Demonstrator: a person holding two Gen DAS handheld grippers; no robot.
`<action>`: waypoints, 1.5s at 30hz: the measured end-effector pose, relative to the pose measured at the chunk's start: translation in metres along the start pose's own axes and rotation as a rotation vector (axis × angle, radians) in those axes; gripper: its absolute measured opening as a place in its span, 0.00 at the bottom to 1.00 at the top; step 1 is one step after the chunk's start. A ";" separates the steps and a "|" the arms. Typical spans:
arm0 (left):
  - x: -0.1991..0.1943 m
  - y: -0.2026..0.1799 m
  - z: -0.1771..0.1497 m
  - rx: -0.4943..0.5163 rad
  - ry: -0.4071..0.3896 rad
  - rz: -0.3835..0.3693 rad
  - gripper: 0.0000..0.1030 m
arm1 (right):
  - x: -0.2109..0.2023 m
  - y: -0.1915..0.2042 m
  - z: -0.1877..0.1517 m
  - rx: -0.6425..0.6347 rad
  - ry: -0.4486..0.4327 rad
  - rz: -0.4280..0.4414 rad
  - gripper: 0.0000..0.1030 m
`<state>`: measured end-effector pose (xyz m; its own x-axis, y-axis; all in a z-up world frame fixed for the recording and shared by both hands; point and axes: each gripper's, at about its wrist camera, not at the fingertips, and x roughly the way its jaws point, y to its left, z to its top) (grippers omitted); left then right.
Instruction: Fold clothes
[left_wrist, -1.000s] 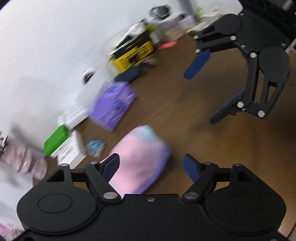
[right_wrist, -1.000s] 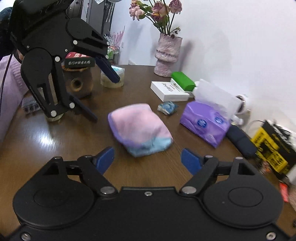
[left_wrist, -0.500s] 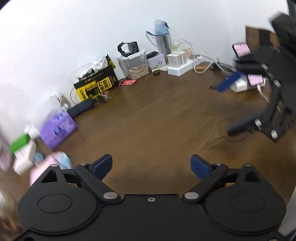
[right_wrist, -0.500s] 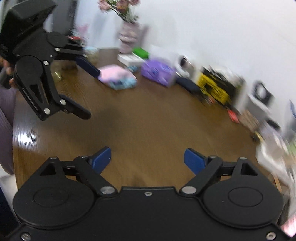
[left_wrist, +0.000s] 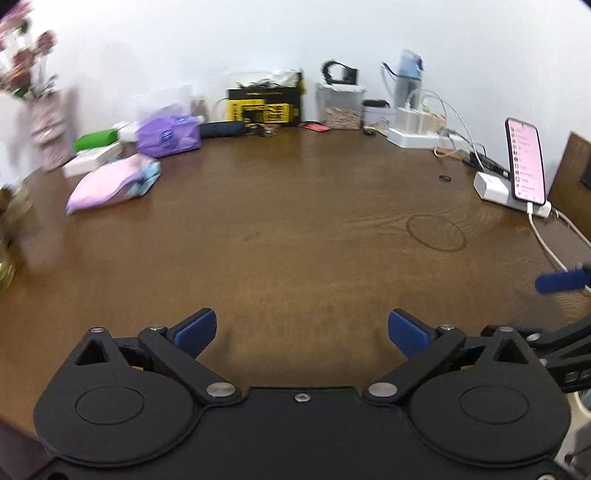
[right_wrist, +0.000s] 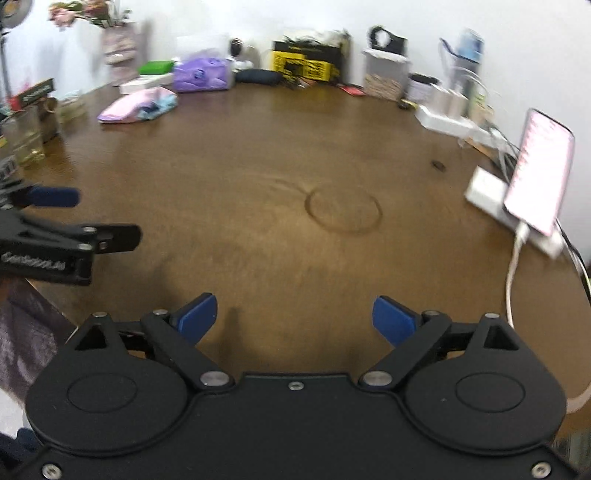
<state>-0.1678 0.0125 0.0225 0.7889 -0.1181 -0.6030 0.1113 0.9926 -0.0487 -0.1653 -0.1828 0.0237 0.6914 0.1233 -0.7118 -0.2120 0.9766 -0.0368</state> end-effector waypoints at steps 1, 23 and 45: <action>-0.008 0.001 -0.008 0.001 -0.008 0.006 0.99 | -0.003 0.004 -0.005 0.023 -0.005 -0.021 0.92; -0.048 0.008 -0.048 -0.011 -0.092 0.010 1.00 | -0.038 0.026 -0.066 0.162 -0.217 -0.055 0.92; -0.043 0.014 -0.052 -0.063 -0.065 0.020 1.00 | -0.039 0.035 -0.066 0.147 -0.246 -0.058 0.92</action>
<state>-0.2313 0.0333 0.0063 0.8283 -0.0982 -0.5516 0.0588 0.9943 -0.0886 -0.2457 -0.1647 0.0039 0.8502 0.0879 -0.5190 -0.0770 0.9961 0.0424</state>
